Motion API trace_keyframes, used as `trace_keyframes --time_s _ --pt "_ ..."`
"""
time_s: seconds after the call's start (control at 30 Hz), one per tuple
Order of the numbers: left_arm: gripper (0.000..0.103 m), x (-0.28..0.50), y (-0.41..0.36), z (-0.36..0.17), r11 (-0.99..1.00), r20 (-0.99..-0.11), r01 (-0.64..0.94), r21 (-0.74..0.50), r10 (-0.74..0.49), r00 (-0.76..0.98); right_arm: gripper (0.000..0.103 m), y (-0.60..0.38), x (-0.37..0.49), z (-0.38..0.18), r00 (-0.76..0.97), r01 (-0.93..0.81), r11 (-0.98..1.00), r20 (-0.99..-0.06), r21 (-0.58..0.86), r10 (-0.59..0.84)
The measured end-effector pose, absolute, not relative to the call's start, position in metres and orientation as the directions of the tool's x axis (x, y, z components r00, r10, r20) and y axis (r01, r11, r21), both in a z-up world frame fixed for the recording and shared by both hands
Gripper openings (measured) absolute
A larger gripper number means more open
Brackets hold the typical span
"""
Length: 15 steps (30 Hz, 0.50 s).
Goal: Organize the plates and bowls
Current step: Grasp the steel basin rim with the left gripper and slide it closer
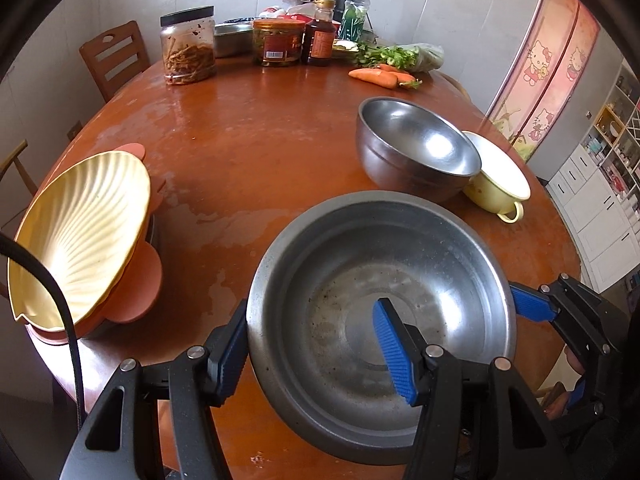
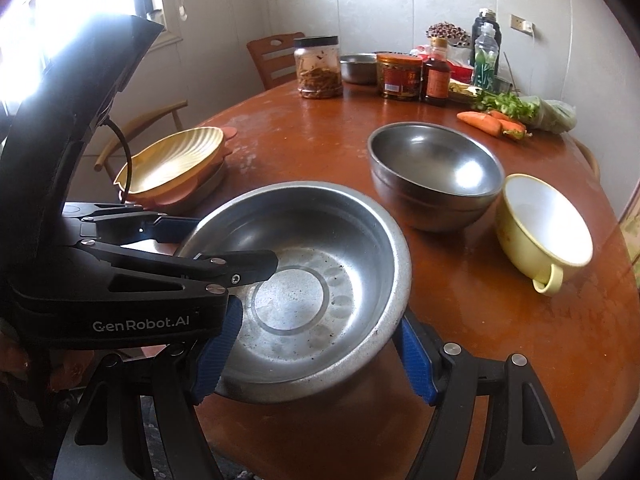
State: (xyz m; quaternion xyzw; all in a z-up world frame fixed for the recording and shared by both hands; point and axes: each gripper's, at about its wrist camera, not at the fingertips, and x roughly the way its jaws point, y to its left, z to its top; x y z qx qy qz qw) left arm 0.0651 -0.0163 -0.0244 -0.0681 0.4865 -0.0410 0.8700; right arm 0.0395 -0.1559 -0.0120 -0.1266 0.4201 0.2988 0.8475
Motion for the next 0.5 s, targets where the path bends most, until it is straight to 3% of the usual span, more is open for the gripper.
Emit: trace_keyframes --time_s 0.5 --pt "0.059 0.0682 -0.0102 -0.0246 0.985 -0.836 0.009 -0.175 -0.154 0.526 0.077 -0.1509 0.0493 -0.0159 0.447 -0.601 0.797 -0.805 0.053 0.391"
